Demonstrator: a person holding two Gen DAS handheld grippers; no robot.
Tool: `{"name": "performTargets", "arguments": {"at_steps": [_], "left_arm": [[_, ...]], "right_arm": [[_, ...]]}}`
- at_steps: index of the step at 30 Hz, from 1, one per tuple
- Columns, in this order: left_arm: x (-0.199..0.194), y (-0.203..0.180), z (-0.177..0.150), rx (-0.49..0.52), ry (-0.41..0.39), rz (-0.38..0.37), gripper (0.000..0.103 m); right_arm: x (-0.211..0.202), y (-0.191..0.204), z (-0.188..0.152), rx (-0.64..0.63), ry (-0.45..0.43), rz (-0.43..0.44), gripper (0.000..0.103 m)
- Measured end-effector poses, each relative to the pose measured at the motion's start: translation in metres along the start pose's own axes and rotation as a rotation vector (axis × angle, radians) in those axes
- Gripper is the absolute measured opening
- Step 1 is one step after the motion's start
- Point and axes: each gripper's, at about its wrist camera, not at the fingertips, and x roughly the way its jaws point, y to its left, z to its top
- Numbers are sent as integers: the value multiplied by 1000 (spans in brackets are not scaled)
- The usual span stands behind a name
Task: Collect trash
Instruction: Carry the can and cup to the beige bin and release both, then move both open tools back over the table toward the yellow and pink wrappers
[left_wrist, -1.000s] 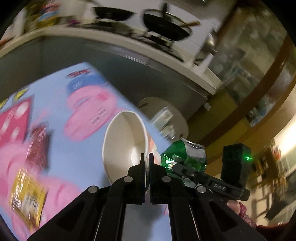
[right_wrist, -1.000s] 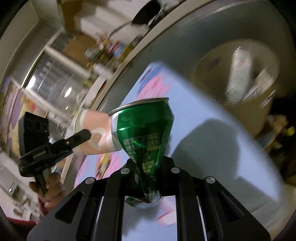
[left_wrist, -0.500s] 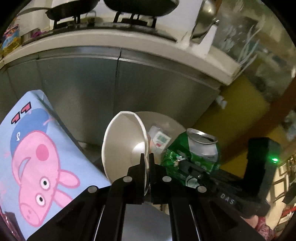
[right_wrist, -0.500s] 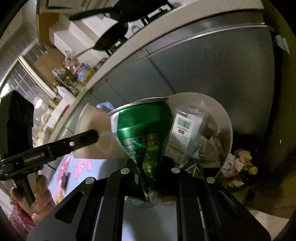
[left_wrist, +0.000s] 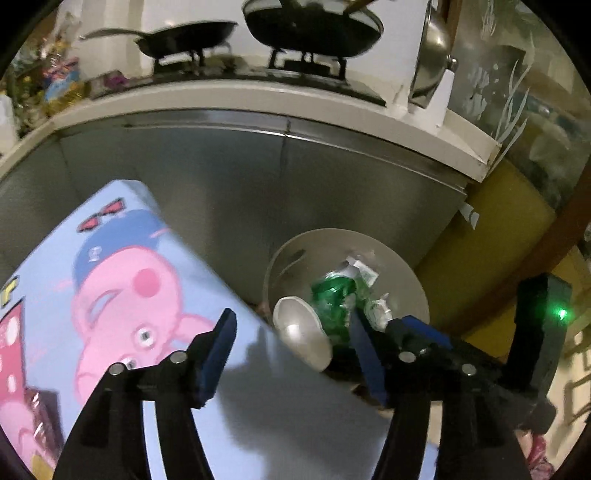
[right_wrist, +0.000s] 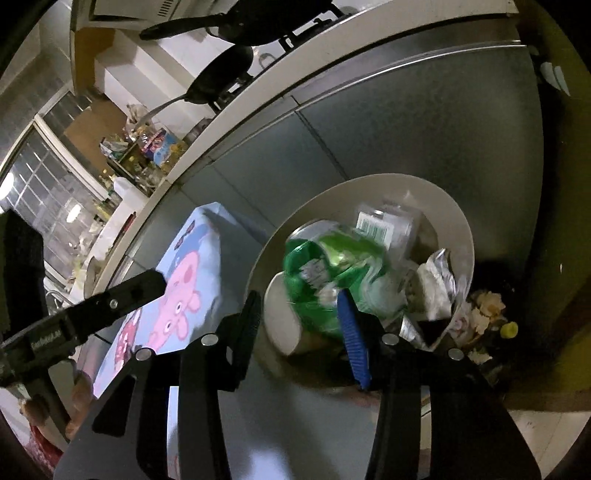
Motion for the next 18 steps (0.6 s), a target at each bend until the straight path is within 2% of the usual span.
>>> {"name": "performTargets", "arguments": {"at_steps": [5,12,18], "left_arm": [[-30,4,-28,0,-21,94,64],[-68,15,-65,-18,-51,173,66],[-93,30,-92,-49,-58,225,66]], "right_arm": [[-19,16,-20,4,-7,22,43],[-40,44,-53,5,0,50,43],[-42,72,-78,-28,45,61,43]]}}
